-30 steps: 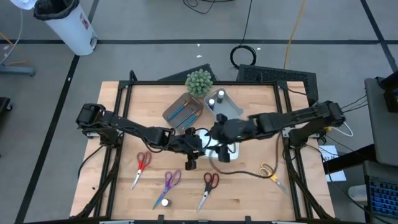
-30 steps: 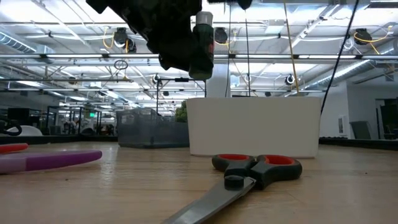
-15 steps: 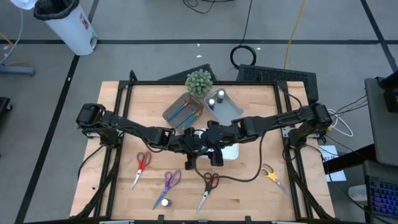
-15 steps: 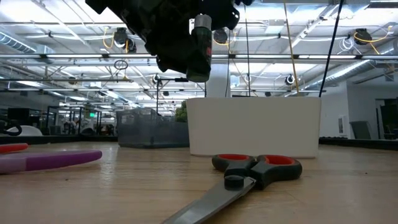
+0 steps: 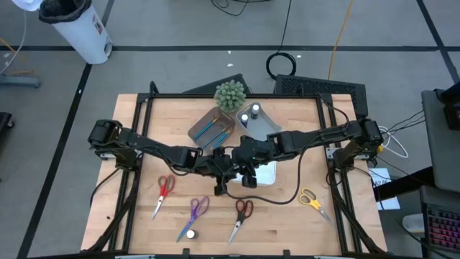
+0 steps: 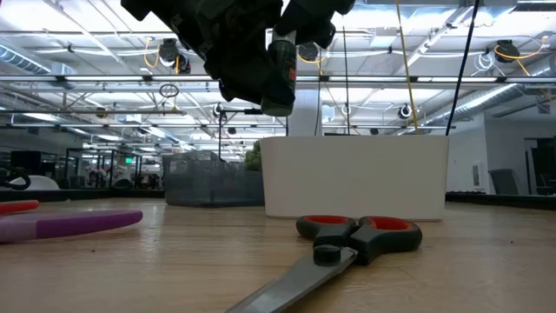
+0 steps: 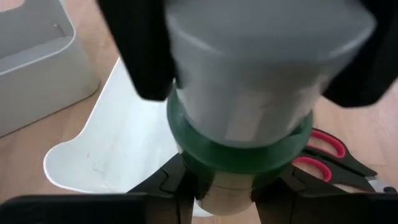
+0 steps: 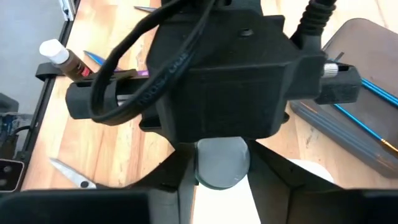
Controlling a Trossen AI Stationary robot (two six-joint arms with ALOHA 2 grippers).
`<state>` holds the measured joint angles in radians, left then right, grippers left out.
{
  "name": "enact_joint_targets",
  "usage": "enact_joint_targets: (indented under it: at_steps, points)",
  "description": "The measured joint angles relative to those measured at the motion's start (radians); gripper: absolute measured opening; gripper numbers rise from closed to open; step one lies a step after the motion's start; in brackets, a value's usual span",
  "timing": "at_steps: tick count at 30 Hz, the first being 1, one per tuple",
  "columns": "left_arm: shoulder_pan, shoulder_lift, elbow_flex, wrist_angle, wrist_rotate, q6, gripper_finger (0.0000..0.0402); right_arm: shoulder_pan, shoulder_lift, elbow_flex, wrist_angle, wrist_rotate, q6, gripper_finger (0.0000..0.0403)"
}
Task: Pick & Place Paint Supplies
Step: Put the green paint bottle into the gray bin
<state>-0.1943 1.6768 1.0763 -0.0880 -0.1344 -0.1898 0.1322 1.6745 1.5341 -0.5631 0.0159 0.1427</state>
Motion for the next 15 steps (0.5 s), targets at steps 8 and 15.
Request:
enact_joint_targets:
  at_steps: [8, 15]
  points:
    - [-0.01, -0.001, 0.0, 0.013, -0.025, -0.074, 0.0205, -0.001, 0.0, 0.0, -0.027, -0.052, -0.02, 0.0101]
    - [0.007, -0.134, 0.0, -0.009, -0.023, 0.028, 0.03, -0.001, -0.057, 0.0, -0.113, 0.049, -0.004, 0.0101]
